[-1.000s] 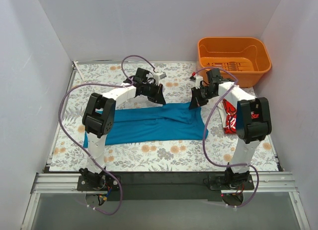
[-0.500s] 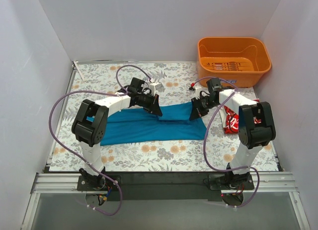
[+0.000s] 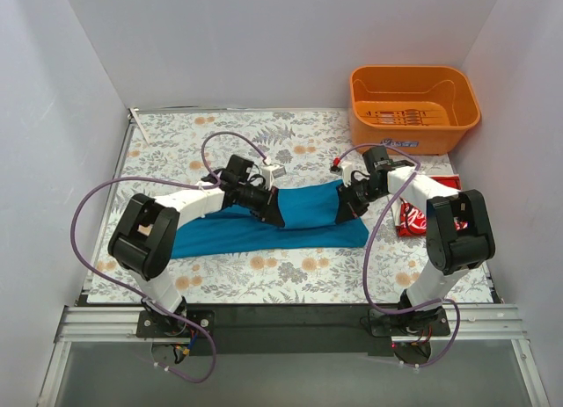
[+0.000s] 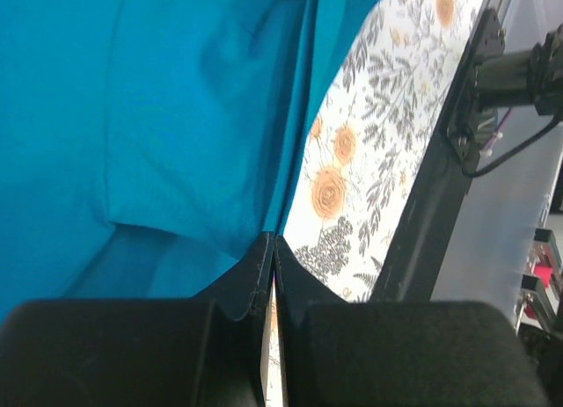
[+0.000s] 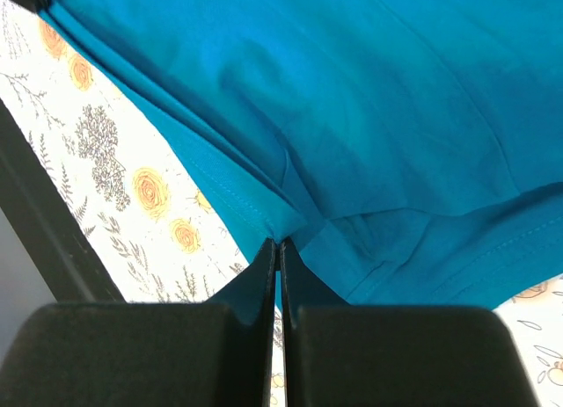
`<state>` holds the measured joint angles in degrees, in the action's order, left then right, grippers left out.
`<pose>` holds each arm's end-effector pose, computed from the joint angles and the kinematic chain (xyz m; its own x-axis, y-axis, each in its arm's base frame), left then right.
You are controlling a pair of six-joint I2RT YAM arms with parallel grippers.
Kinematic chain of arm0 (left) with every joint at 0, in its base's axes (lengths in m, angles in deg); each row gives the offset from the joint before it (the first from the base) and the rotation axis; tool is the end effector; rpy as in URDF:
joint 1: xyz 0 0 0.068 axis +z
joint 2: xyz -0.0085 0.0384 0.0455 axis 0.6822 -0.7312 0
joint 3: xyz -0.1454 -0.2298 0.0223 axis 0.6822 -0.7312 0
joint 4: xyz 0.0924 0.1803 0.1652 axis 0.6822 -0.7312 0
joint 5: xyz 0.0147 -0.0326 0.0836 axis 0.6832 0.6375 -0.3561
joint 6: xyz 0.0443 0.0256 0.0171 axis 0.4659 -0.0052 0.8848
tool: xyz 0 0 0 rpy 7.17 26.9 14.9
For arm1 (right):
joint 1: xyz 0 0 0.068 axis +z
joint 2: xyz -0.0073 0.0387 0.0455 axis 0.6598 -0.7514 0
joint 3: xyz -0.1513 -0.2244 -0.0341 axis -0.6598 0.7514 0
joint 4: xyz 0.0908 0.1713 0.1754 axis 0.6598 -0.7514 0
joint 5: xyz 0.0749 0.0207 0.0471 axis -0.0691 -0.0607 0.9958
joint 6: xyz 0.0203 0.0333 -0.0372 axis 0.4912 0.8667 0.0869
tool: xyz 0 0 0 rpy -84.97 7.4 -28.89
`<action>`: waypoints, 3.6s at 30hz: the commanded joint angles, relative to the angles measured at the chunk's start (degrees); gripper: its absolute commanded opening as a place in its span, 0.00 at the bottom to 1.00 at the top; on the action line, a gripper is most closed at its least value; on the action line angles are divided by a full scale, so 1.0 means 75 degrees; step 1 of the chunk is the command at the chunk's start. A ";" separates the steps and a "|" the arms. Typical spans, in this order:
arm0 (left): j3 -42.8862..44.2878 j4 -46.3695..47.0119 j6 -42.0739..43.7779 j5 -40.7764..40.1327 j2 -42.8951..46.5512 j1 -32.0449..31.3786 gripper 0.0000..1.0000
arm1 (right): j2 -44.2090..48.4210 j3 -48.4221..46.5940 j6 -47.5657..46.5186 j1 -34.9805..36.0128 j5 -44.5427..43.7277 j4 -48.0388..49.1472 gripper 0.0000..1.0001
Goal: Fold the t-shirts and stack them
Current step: Fold the tshirt
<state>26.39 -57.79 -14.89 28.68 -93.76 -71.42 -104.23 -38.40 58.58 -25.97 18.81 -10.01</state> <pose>0.2867 -0.1849 0.1809 -0.9993 0.0335 -0.0177 0.0334 0.5601 -0.8277 0.3024 0.1055 0.1858 -0.6881 -0.4983 -0.5275 -0.7199 0.5600 0.4101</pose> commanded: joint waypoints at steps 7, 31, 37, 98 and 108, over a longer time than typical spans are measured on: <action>-0.0394 -0.0001 -0.0573 0.0261 0.0175 -0.0197 0.00 | 0.0053 0.0014 -0.0371 0.0080 -0.0004 -0.0310 0.01; 0.0953 -0.0083 -0.0069 -0.1040 -0.0879 0.0306 0.00 | -0.1306 -0.1896 -0.0571 0.0080 -0.0390 -0.0779 0.01; 0.1153 -0.0118 0.0048 -0.1427 -0.1137 0.0388 0.02 | -0.1564 -0.2235 -0.0349 0.0103 -0.0836 -0.0732 0.16; -0.0300 -0.2837 0.4045 -0.3311 0.0962 0.2499 0.26 | -0.3276 -0.6009 -0.0573 0.1803 -0.5665 0.3642 0.42; -0.1237 -0.3059 0.4361 -0.4229 0.0702 0.1095 0.22 | -0.2678 -0.5659 0.0319 0.1440 -0.4622 0.2479 0.42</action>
<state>21.59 -78.88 16.15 -0.87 -88.82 -59.27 -126.75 -82.57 57.51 -13.71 -19.65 12.68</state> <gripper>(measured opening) 0.226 0.418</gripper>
